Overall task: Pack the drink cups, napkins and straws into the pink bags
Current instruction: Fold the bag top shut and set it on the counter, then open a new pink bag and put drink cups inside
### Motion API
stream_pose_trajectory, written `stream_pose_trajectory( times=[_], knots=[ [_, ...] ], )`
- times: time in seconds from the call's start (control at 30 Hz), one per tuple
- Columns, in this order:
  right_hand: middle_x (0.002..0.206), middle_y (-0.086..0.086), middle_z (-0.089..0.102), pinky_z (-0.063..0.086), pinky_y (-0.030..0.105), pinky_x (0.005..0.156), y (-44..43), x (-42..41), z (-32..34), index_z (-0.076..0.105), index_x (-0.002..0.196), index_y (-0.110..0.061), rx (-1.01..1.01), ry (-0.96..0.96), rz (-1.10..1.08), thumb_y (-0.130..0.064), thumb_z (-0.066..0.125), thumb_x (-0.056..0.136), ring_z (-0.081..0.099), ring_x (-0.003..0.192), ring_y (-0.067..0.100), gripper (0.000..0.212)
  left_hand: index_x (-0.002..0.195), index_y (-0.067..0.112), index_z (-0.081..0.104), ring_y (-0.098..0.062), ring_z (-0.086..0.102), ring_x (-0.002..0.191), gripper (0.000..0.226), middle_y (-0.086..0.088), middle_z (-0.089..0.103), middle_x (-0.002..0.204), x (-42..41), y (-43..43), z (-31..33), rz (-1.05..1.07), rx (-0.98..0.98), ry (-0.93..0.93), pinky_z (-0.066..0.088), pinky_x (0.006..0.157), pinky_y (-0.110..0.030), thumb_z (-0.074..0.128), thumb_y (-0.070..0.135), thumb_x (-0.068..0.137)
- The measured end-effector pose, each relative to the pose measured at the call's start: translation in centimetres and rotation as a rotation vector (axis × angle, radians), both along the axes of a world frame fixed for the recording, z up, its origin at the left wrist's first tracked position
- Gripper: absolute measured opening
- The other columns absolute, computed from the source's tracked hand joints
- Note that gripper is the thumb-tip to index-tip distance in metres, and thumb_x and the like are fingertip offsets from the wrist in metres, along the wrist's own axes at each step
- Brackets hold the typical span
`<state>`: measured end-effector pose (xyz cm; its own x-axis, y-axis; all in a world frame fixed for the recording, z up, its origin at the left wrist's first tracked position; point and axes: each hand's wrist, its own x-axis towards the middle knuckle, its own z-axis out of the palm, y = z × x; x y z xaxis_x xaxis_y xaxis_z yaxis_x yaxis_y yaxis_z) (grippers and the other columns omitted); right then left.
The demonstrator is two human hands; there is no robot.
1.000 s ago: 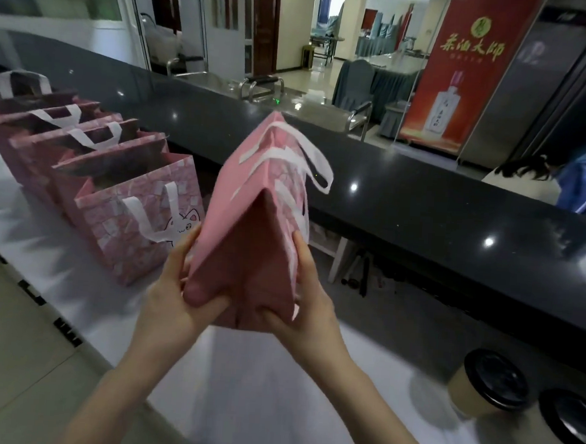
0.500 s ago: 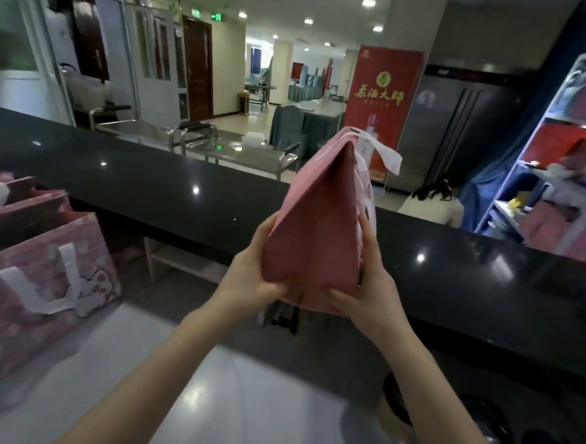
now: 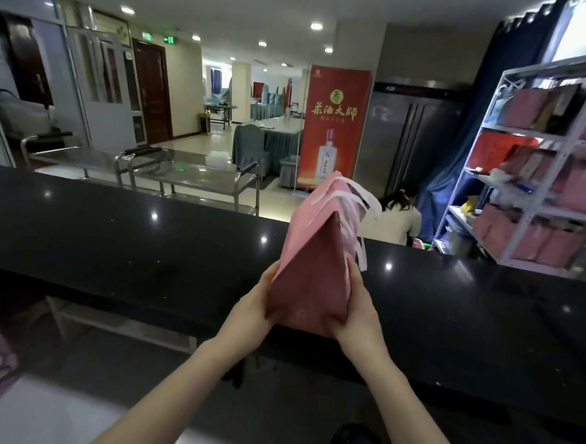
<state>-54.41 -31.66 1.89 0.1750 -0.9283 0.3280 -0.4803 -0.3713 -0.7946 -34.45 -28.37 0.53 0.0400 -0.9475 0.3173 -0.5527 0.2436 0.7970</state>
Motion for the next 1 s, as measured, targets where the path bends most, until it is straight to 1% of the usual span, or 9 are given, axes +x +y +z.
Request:
stream_pose_trajectory(
  times=[0.17, 0.3, 0.4, 0.5, 0.6, 0.7, 0.83, 0.93, 1.0],
  knots=[
    [0.144, -0.003, 0.042, 0.045, 0.036, 0.097, -3.2, -0.1, -0.1, 0.002, 0.145, -0.056, 0.043, 0.063, -0.012, -0.007, 0.067, 0.077, 0.047, 0.126, 0.018, 0.106, 0.143, 0.058, 0.011, -0.017, 0.057, 0.118, 0.082, 0.015, 0.056, 0.134, 0.3, -3.0, -0.4, 0.036, 0.024, -0.105, 0.046, 0.088, -0.031, 0.059, 0.021, 0.088],
    [0.142, -0.001, 0.043, 0.046, 0.037, 0.097, -2.3, -0.1, 0.6, 0.005, 0.147, -0.054, 0.02, 0.105, -0.038, -0.01, 0.067, 0.08, 0.048, 0.124, 0.019, 0.101, 0.144, 0.054, 0.013, -0.013, 0.057, 0.118, 0.084, 0.013, 0.058, 0.131, 1.0, -3.4, -0.1, 0.018, 0.041, -0.126, 0.045, 0.092, -0.027, 0.062, 0.017, 0.086],
    [0.148, 0.002, 0.035, 0.04, 0.04, 0.108, 0.6, 0.6, 0.9, 0.019, 0.15, -0.04, -0.175, 0.11, -0.209, -0.012, 0.071, 0.081, 0.039, 0.133, 0.02, 0.09, 0.147, 0.043, 0.022, -0.005, 0.049, 0.126, 0.076, 0.012, 0.053, 0.137, 2.4, -1.4, -0.1, 0.05, 0.013, -0.132, 0.042, 0.101, -0.026, 0.067, 0.026, 0.087],
    [0.145, 0.009, 0.039, 0.038, 0.042, 0.109, 3.9, 2.7, 1.2, 0.043, 0.142, -0.02, -0.502, 0.187, -0.241, -0.01, 0.074, 0.08, 0.038, 0.132, 0.024, 0.07, 0.133, 0.035, 0.049, 0.003, 0.055, 0.114, 0.052, 0.012, 0.063, 0.121, 5.6, 2.8, -0.3, 0.131, -0.105, -0.147, 0.047, 0.098, -0.03, 0.068, 0.023, 0.087],
    [0.14, 0.008, 0.046, 0.036, 0.039, 0.109, 6.1, 6.4, 1.4, 0.062, 0.122, -0.016, -0.612, 0.3, -0.044, -0.009, 0.075, 0.078, 0.043, 0.13, 0.025, 0.047, 0.115, 0.027, 0.064, 0.002, 0.063, 0.096, 0.034, 0.015, 0.068, 0.1, 10.5, 8.2, -0.8, 0.237, -0.149, -0.155, 0.052, 0.086, -0.028, 0.07, 0.012, 0.085],
    [0.133, 0.004, 0.054, 0.037, 0.033, 0.105, 7.4, 11.4, 1.0, 0.069, 0.109, -0.016, -0.523, 0.389, 0.17, -0.01, 0.076, 0.078, 0.049, 0.125, 0.023, 0.032, 0.108, 0.023, 0.068, -0.002, 0.063, 0.092, 0.03, 0.013, 0.068, 0.096, 16.4, 13.4, -1.3, 0.402, -0.158, -0.253, 0.052, 0.082, -0.028, 0.073, 0.009, 0.082],
    [0.134, -0.005, 0.052, 0.033, 0.025, 0.107, 9.0, 20.9, -0.1, 0.066, 0.117, -0.021, -0.399, 0.495, 0.415, -0.021, 0.067, 0.088, 0.043, 0.128, 0.012, 0.03, 0.101, 0.022, 0.07, -0.013, 0.063, 0.091, 0.027, 0.008, 0.068, 0.096, 25.3, 20.2, -1.6, 0.68, -0.149, -0.314, 0.047, 0.083, -0.025, 0.074, 0.005, 0.079],
    [0.135, -0.008, 0.05, 0.032, 0.021, 0.106, 11.2, 29.8, -0.6, 0.063, 0.122, -0.024, -0.392, 0.49, 0.562, -0.025, 0.063, 0.09, 0.041, 0.128, 0.011, 0.033, 0.099, 0.02, 0.069, -0.019, 0.06, 0.094, 0.019, 0.002, 0.066, 0.098, 32.1, 24.5, -1.1, 0.871, -0.149, -0.402, 0.046, 0.084, -0.032, 0.066, 0.018, 0.08],
    [0.134, -0.007, 0.051, 0.034, 0.023, 0.107, 12.7, 35.4, -0.6, 0.061, 0.125, -0.023, -0.403, 0.475, 0.637, -0.025, 0.062, 0.089, 0.042, 0.128, 0.012, 0.035, 0.102, 0.018, 0.069, -0.023, 0.058, 0.098, 0.029, 0.0, 0.066, 0.103, 36.2, 26.5, -0.8, 0.963, -0.124, -0.485, 0.046, 0.087, -0.037, 0.065, 0.022, 0.074]
  ],
)
